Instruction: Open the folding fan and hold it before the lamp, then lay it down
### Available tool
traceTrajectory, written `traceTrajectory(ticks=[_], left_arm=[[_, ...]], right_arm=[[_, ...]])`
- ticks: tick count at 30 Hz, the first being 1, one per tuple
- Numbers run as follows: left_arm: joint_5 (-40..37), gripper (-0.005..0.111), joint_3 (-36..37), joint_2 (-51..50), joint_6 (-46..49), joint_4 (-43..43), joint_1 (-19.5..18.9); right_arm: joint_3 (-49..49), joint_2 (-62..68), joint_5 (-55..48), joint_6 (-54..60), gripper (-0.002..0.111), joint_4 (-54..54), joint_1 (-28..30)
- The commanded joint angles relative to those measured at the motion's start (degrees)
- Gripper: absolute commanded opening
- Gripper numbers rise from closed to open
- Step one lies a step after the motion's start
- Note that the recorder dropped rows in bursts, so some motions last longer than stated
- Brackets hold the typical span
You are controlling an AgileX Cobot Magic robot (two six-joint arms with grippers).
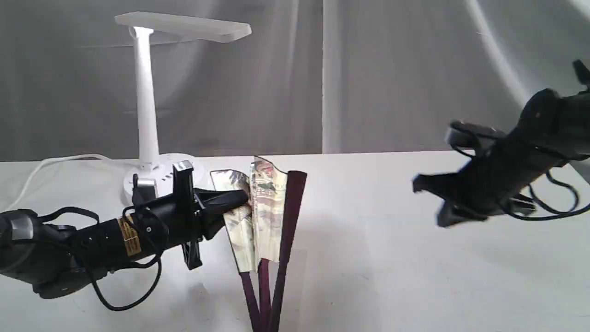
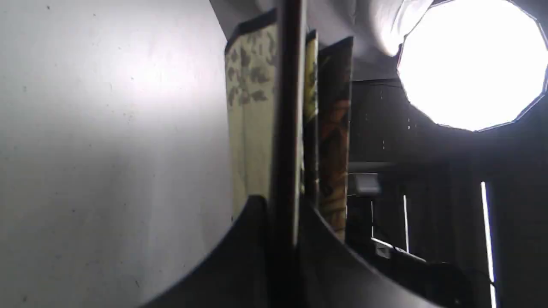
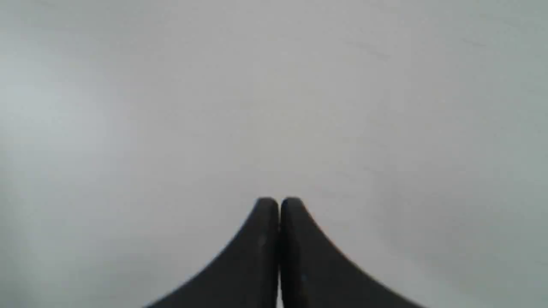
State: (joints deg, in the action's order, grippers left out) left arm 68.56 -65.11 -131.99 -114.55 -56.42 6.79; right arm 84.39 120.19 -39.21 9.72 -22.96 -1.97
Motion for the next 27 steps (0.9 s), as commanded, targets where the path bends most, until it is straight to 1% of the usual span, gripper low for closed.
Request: traceTrajectory(ticks=[1, 2, 3, 5, 6, 9, 11, 13, 17, 18, 21, 24, 25, 27], left_arm=[[1.40, 0.000, 0.09, 1.08, -3.93, 1.03, -0.23], [1.40, 0.000, 0.09, 1.44, -4.91, 0.64, -0.58], [1.40, 0.000, 0.09, 1.89, -5.31, 0.15, -0.69], [1.40, 0.000, 0.09, 3.41, -5.40, -1.17, -1.15], [1.40, 0.000, 0.09, 4.21, -5.40, -1.62, -1.37], [1.40, 0.000, 0.09, 7.47, -5.40, -2.41, -1.51], [1.40, 0.000, 0.09, 8.91, -5.59, -2.45, -1.51], [1.40, 0.000, 0.09, 9.80, -6.91, -2.55, -1.51], [1.40, 0.000, 0.46, 9.93, -7.95, -2.54, -1.51], [1.40, 0.000, 0.63, 9.93, -7.95, -2.43, -1.51], [1.40, 0.000, 1.16, 9.93, -7.95, -2.79, -1.51], [1.40, 0.000, 1.16, 9.93, -7.95, -3.62, -1.51], [1.40, 0.000, 1.16, 9.93, -7.95, -3.62, -1.51], [1.40, 0.000, 1.16, 9.93, -7.95, -3.85, -1.51]], right_arm=[[-3.05, -2.08, 2.19, 33.11, 0.000, -41.78, -0.31], [-4.78, -1.80, -2.25, 44.87, 0.000, -54.51, 0.01], [-6.02, -1.19, -6.32, 50.93, 0.000, -64.59, 0.17], [-8.96, 0.24, -15.79, 60.71, 0.000, -76.98, 0.67], [-10.18, 0.81, -18.00, 62.25, 0.000, -76.98, 0.79], [-10.67, 2.09, -18.65, 62.73, 0.000, -76.98, 1.72], [-12.12, 2.31, -20.56, 65.70, 0.000, -76.98, 1.94], [-12.59, 2.31, -22.11, 66.09, 0.000, -76.98, 1.97], [-12.59, 2.31, -30.30, 66.27, 0.000, -76.98, 1.94], [-12.59, 2.31, -30.75, 66.82, 0.000, -76.98, 1.94], [-12.59, 2.31, -30.75, 68.76, 0.000, -76.98, 1.94], [-12.59, 2.31, -30.75, 77.94, 0.000, -76.26, 1.94], [-12.59, 2.31, -28.68, 79.77, 0.000, -75.69, 1.94], [-12.59, 2.08, -18.65, 83.06, 0.000, -74.96, 1.83]])
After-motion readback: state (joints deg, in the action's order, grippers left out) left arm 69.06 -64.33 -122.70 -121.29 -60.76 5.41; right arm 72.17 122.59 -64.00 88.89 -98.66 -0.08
